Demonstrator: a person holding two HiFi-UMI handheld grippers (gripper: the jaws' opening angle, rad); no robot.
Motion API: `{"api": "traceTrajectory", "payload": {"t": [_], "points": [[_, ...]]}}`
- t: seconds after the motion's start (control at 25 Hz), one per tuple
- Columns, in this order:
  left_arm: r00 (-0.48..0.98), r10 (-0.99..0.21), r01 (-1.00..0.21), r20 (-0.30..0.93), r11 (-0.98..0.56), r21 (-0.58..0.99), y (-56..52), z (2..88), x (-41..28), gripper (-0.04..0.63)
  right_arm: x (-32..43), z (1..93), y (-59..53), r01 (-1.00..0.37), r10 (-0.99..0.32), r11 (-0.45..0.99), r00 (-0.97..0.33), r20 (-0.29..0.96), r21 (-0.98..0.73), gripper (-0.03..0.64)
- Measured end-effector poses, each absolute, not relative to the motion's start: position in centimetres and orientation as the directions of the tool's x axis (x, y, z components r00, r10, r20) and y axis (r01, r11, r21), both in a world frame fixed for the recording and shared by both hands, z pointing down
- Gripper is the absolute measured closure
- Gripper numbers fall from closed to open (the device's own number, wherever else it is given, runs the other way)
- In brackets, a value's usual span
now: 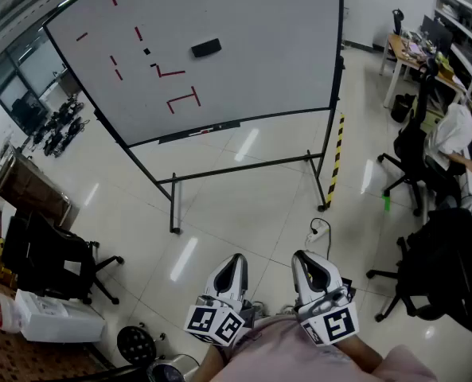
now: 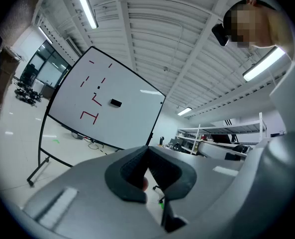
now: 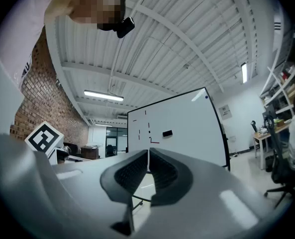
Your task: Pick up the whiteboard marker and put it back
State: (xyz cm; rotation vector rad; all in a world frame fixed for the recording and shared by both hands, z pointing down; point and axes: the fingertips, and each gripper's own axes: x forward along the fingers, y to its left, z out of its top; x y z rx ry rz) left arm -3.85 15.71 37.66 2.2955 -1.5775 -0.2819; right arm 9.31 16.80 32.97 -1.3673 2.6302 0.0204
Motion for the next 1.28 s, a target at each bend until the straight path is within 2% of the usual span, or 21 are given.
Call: {"api": "traceTrajectory", "payload": {"t": [0.32,0.52,0.56,0.64,0.68,0.8,0.92,1.08,1.28], "points": [[0.309,-0.951,-0.895,0.004,-0.289,0.341,12.5,37.3,-3.7,0.591,11.1,33.7,15.4,-0.793,-0.792,0.606,-0.591,-0.153,-0.068,0.614],[0.333,-0.943,-0.935,0.002,-0.329,0.133,4.5,35.4,-6.3,0.589,11.1,33.4,12.1,-0.789,-0.787,0.61,-0.594,-0.167,-0.068,0.614],[0.354,-0.935,-0.933,0.031,-0.35,0.083,2.3,35.9,-6.9,0.567,10.9,33.7,11.1,-0.79,-0.788,0.609,-0.594,-0.161,-0.069,0.614],[0.385,-0.915,-0.921,0.122,-0.388,-0.004,-2.8,37.8,-8.5,0.441,10.1,34.5,8.8,-0.791,-0.79,0.609,-0.596,-0.142,-0.067,0.614],[0.382,-0.909,-0.918,0.169,-0.394,-0.049,-5.6,38.9,-9.6,0.419,9.6,34.8,7.4,-0.791,-0.791,0.608,-0.597,-0.132,-0.064,0.614],[0.326,-0.9,-0.88,0.288,-0.401,-0.256,-14.8,42.5,-13.8,0.419,7.9,35.6,2.2,-0.803,-0.802,0.594,-0.586,-0.116,-0.049,0.614],[0.281,-0.842,-0.749,0.461,-0.493,-0.442,-24.8,47.9,-18.0,0.419,5.4,36.7,-5.0,-0.828,-0.828,0.559,-0.554,-0.084,-0.04,0.614],[0.194,-0.742,-0.646,0.641,-0.589,-0.486,-37.4,55.9,-24.1,0.419,1.7,38.0,-14.9,-0.859,-0.86,0.509,-0.511,0.015,-0.056,0.614],[0.143,-0.665,-0.501,0.733,-0.688,-0.526,-47.4,61.4,-28.3,0.428,-2.9,39.6,-23.6,-0.863,-0.856,0.503,-0.504,0.115,-0.04,0.614]]}}
